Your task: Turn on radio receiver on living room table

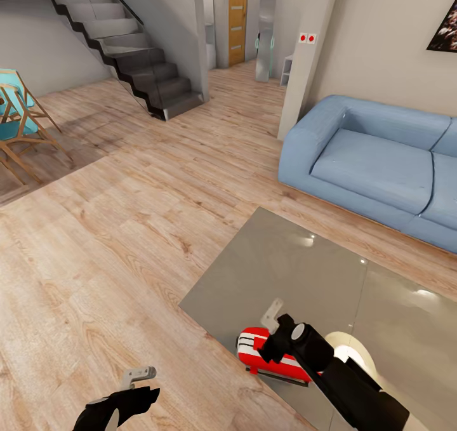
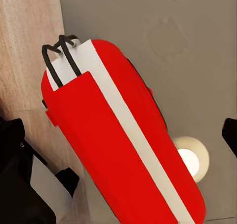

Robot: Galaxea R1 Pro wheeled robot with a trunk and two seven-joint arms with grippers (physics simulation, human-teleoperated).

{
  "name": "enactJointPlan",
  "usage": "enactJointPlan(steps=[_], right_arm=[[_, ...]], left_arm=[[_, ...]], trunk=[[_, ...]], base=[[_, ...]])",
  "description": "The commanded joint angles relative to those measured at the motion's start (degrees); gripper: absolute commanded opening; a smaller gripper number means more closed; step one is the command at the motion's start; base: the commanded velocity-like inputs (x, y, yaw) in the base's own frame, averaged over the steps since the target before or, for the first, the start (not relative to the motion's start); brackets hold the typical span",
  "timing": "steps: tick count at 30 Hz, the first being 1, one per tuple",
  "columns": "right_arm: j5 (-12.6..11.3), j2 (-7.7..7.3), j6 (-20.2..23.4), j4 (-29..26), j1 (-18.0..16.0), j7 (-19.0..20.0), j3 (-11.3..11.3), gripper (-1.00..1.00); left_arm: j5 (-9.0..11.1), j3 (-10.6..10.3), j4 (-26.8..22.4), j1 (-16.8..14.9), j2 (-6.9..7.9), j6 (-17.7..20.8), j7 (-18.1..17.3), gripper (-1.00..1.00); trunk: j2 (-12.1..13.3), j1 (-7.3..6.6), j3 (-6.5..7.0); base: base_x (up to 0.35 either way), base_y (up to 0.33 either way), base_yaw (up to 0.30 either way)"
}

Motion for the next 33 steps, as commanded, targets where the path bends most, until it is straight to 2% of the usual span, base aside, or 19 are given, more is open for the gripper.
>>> enactJointPlan(steps=[1,4,6,11,13,19,28,33], right_arm=[[0.0,-0.02,-0.3,0.4,0.0,0.0,0.0,1.0],[0.0,-0.05,-1.4,2.4,0.0,-0.1,0.0,1.0],[0.2,0.1,-3.5,6.1,0.0,-0.1,0.0,1.0],[0.5,0.13,-4.3,7.3,0.0,-0.1,0.2,1.0],[3.2,0.32,-4.4,7.6,0.0,0.0,0.3,1.0],[8.4,0.43,-4.4,7.6,0.0,0.5,0.2,1.0],[11.4,0.2,-4.3,7.6,0.0,0.8,1.0,1.0],[14.1,0.44,-4.1,7.6,0.0,0.8,4.7,1.0]], left_arm=[[0.0,0.0,0.0,0.0,0.0,0.0,0.0,1.0],[0.0,0.0,0.0,0.0,0.0,0.0,0.0,1.0],[0.0,0.0,0.0,0.0,0.0,0.0,0.0,1.0],[0.0,0.0,0.0,0.0,0.0,0.0,0.0,1.0],[-0.1,0.0,0.0,0.0,0.0,0.0,0.0,1.0],[-0.1,0.0,0.0,0.0,0.0,0.0,0.0,1.0],[-0.1,0.0,0.0,0.0,0.0,0.0,0.0,1.0],[-0.1,0.0,0.0,0.0,0.0,0.0,0.0,1.0]], trunk=[[0.0,0.0,0.0],[0.0,0.0,0.0],[0.0,0.0,0.0],[0.0,0.0,0.0],[0.0,0.0,0.0],[0.0,0.0,0.0],[0.0,0.0,0.0],[0.0,0.0,0.0]], base=[[0.0,0.0,0.0],[0.0,0.0,0.0],[0.0,0.0,0.0],[0.0,0.0,0.0],[0.0,0.0,0.0],[0.0,0.0,0.0],[0.0,0.0,0.0],[0.0,0.0,0.0]])
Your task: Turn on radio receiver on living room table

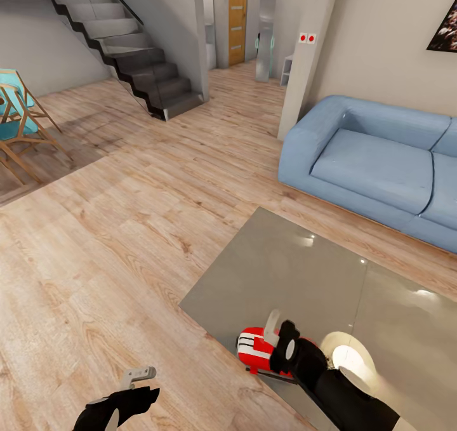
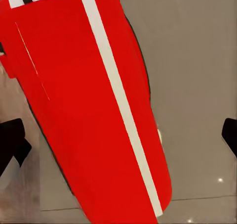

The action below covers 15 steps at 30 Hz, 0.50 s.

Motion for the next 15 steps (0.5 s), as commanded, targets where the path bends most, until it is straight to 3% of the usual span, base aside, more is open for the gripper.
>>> enactJointPlan(steps=[1,5,15], right_arm=[[0.3,0.04,0.0,0.0,0.0,0.0,0.5,1.0],[1.1,0.09,0.1,0.0,0.0,0.1,1.9,1.0],[1.7,0.02,0.3,0.1,0.0,0.2,3.1,1.0]], left_arm=[[0.0,0.0,0.0,0.0,0.0,0.0,0.0,1.0],[0.0,0.0,0.0,0.0,0.0,0.0,0.0,1.0],[0.0,0.0,0.0,0.0,0.0,-0.1,0.0,1.0]], trunk=[[0.0,0.0,0.0],[0.0,0.0,0.0],[0.0,0.0,0.0]], base=[[0.0,0.0,0.0],[0.0,0.0,0.0],[0.0,0.0,0.0]])
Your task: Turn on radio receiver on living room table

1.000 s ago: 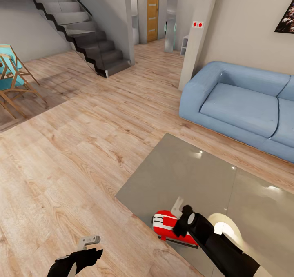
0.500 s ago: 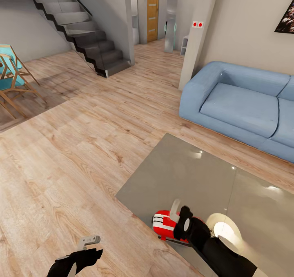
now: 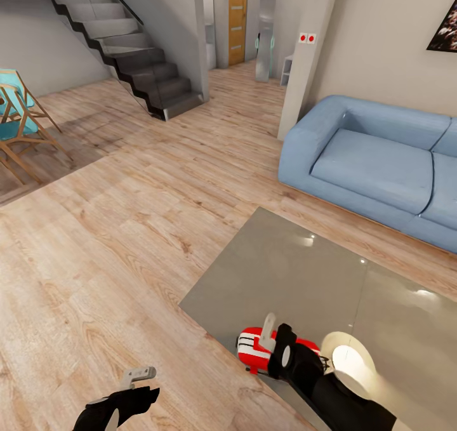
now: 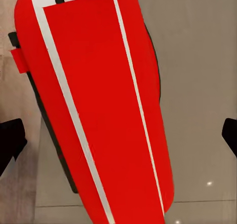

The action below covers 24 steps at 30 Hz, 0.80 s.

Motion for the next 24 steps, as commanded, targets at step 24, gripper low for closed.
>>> enactJointPlan(steps=[24], right_arm=[[0.3,0.11,-3.9,8.6,0.0,0.5,0.3,1.0]], left_arm=[[0.0,0.0,0.0,0.0,0.0,0.0,0.0,1.0]], trunk=[[0.0,0.0,0.0]], base=[[0.0,0.0,0.0]])
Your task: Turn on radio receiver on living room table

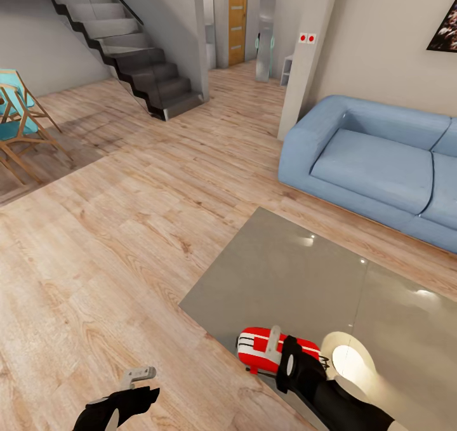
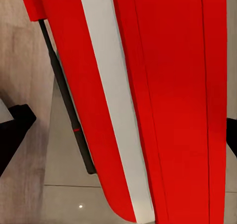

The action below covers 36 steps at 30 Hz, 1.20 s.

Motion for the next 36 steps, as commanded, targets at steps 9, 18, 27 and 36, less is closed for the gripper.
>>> enactJointPlan(steps=[9,18,27,36], right_arm=[[-0.1,-0.38,-0.1,0.0,0.0,0.0,-0.2,1.0],[-0.1,-0.47,-0.3,0.1,0.0,0.0,-2.4,1.0],[-0.1,-0.47,-1.4,0.4,0.0,0.0,-3.5,1.0],[-0.1,-0.16,-2.6,3.1,-0.2,0.0,-4.5,1.0]], left_arm=[[0.0,0.0,0.0,0.0,0.0,0.0,0.0,1.0],[0.0,0.0,0.0,0.0,0.0,0.0,0.0,1.0],[0.0,0.0,0.0,0.0,0.0,-0.1,0.0,1.0],[0.0,0.0,0.0,0.0,0.0,-0.1,0.0,1.0]], trunk=[[0.0,0.0,0.0],[0.0,0.0,0.0],[0.0,0.0,0.0],[0.0,0.0,0.0]], base=[[0.0,0.0,0.0],[0.0,0.0,0.0],[0.0,0.0,0.0],[0.0,0.0,0.0]])
